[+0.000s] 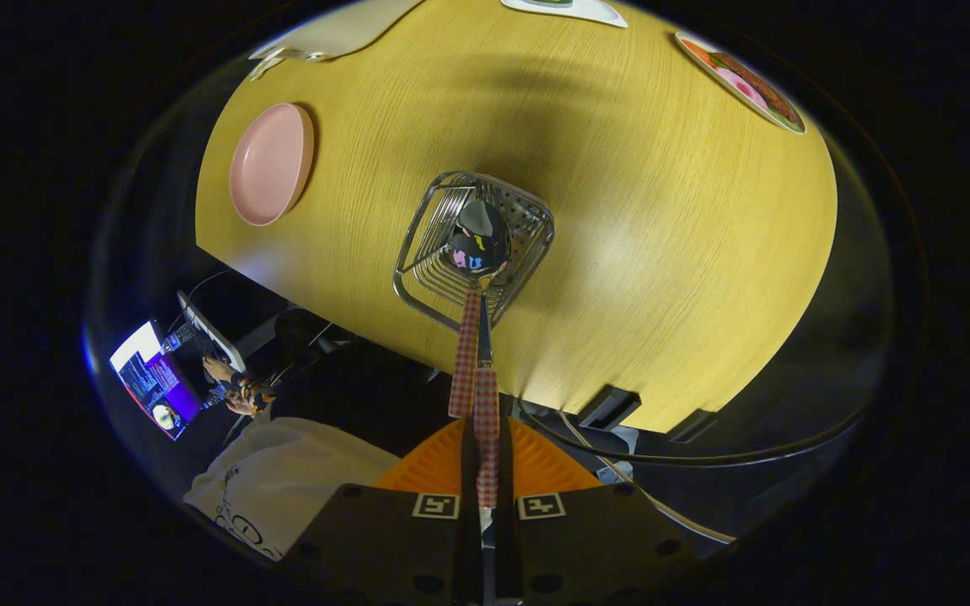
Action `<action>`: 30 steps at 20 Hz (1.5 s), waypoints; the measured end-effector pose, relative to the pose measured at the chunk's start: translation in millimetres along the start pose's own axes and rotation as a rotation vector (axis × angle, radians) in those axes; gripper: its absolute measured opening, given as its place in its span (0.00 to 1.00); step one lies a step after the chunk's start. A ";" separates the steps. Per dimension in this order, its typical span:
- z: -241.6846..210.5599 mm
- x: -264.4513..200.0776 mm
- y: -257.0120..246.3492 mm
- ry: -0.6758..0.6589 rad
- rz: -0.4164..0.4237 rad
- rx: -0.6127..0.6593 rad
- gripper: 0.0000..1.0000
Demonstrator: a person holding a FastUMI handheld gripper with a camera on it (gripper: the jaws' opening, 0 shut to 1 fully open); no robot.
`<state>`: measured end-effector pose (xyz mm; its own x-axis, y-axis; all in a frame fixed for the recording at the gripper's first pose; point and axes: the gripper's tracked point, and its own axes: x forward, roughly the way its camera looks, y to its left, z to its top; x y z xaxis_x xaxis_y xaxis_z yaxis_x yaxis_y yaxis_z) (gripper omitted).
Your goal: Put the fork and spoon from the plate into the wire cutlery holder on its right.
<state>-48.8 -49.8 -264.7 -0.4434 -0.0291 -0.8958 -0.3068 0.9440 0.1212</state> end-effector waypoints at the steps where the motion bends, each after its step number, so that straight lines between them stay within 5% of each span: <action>1: 3.2 1.7 -2.1 0.015 -0.006 -0.008 0.12; 6: 17.7 2.0 2.8 0.031 -0.003 -0.002 0.14; 9: 21.3 -1.6 7.2 0.021 0.005 -0.025 0.28; 10: 23.9 -4.3 9.4 0.005 0.008 -0.034 0.43; 13: 32.7 -14.9 17.7 -0.086 0.039 -0.034 0.60; 15: 35.3 -23.7 20.4 -0.165 0.054 -0.023 0.99; 24: 2.6 -74.0 47.9 -0.672 0.028 0.039 1.00; 30: -14.6 -157.7 69.5 -1.110 -0.008 0.101 0.99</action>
<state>-12.4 15.7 -108.8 0.5725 0.2270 -0.7878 -0.2138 0.9690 0.1238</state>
